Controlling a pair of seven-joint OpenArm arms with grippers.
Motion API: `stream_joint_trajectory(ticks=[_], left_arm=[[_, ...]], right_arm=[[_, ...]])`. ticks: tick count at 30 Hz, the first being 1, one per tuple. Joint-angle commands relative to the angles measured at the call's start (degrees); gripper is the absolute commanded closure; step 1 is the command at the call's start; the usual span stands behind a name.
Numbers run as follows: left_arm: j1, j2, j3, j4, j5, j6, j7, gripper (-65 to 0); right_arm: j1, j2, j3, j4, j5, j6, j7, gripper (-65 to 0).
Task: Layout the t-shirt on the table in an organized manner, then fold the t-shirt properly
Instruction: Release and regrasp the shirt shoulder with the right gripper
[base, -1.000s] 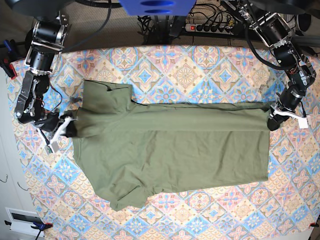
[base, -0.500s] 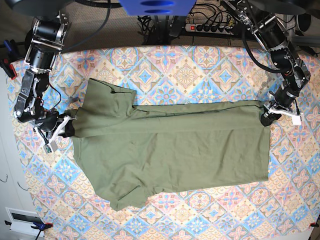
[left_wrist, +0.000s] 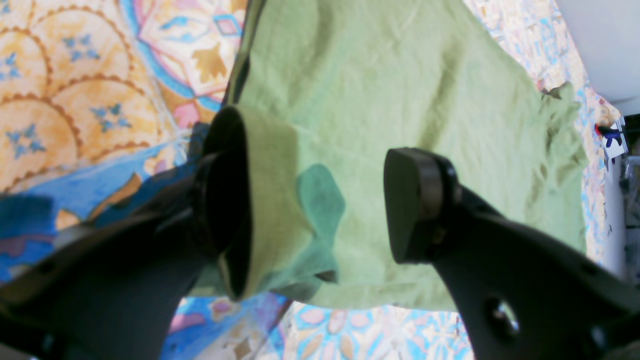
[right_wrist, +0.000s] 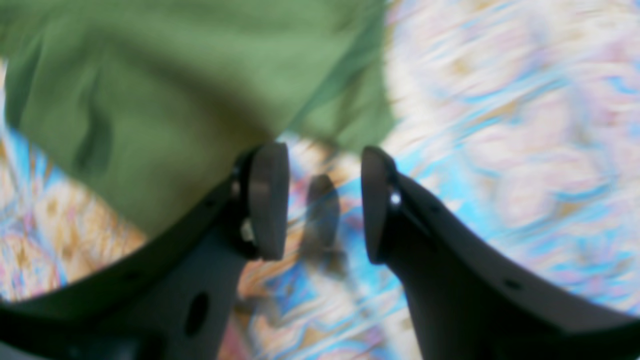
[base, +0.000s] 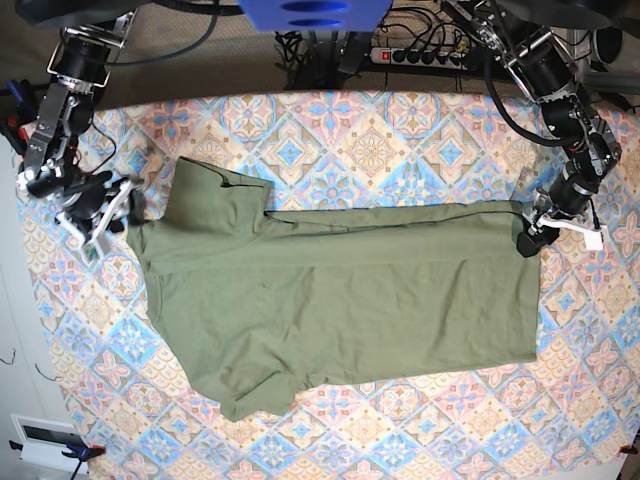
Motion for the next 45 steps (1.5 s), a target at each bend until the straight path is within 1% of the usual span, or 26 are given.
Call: stream_joint_trajectory(ticks=[1, 3, 6, 8, 10, 15, 20, 24, 28, 31, 32, 33, 36, 37, 39, 45], left_arm=[[-0.9, -1.0, -0.1, 1.0, -2.0, -0.6, -0.9, -42.3], [-0.8, -1.0, -0.1, 1.0, -4.1, -0.6, -0.7, -42.4], [-0.9, -1.7, -0.1, 1.0, -6.9, -0.6, 1.8, -42.4], [-0.9, -2.6, -0.1, 1.0, -8.6, -0.6, 3.3, -42.4], [-0.9, -2.7, -0.2, 1.0, -9.7, -0.6, 3.8, -42.4], [-0.8, -2.7, -0.2, 1.1, -9.8, -0.6, 4.0, -42.4], [-0.6, -2.7, -0.2, 1.1, -9.8, -0.6, 4.0, -42.4], [-0.6, -2.7, -0.2, 1.1, -9.8, -0.6, 4.0, -42.4], [-0.6, -2.7, -0.2, 1.1, -9.8, -0.6, 4.0, -42.4], [-0.6, -2.7, -0.2, 1.1, -9.8, -0.6, 4.0, -42.4], [-0.6, -2.7, -0.2, 1.1, -9.8, -0.6, 4.0, -42.4], [-0.7, -2.7, -0.2, 1.1, -9.8, -0.6, 4.0, -42.4], [-0.8, -2.7, -0.2, 1.1, -9.8, -0.6, 4.0, -42.4], [-0.7, -2.7, -0.2, 1.1, -9.8, -0.6, 4.0, -42.4], [-0.6, -2.7, -0.2, 1.1, -9.8, -0.6, 4.0, -42.4], [-0.5, -2.7, -0.2, 1.1, -9.5, -0.6, 3.9, -42.4]], right_arm=[[0.2, 1.1, -0.9, 0.5, 0.4, 0.1, 0.6, -23.2], [0.1, 1.1, -3.1, 0.2, 0.2, 0.1, 0.7, -23.2], [0.0, 1.1, -5.2, -2.0, 0.2, 0.1, 0.8, -23.2], [-0.1, 1.0, -5.4, -3.8, 0.2, 0.1, 0.8, -23.2], [-0.2, 0.9, -5.4, -5.2, 0.3, 0.1, 0.8, -23.2], [-0.3, -0.7, -5.5, -6.9, 0.4, 0.1, 0.8, -23.2], [-3.3, -2.1, -5.7, -6.4, 0.6, 0.1, 0.3, -23.2], [-3.4, -4.1, -8.1, -6.4, 2.1, 0.1, 0.6, -23.1], [-3.5, -4.2, -10.1, -6.4, 4.7, 0.1, 0.6, -22.9], [-3.5, -4.2, -11.1, -6.4, 4.9, 0.1, 0.7, -22.6], [-3.5, -4.2, -11.0, -6.4, 4.9, 0.1, 0.7, -20.9], [-3.5, -4.2, -10.9, -6.3, 4.9, 0.1, 0.7, -17.8], [-3.5, -4.2, -10.6, -6.3, 5.0, 0.1, 0.7, -4.0], [-3.5, -4.1, -10.6, -6.3, 5.0, 0.1, 0.7, -1.6], [-3.3, -4.0, -9.8, -5.2, 6.1, 0.1, 0.7, -1.7], [-3.2, -4.0, -5.0, 1.2, 14.1, 0.1, 0.5, -2.1]])
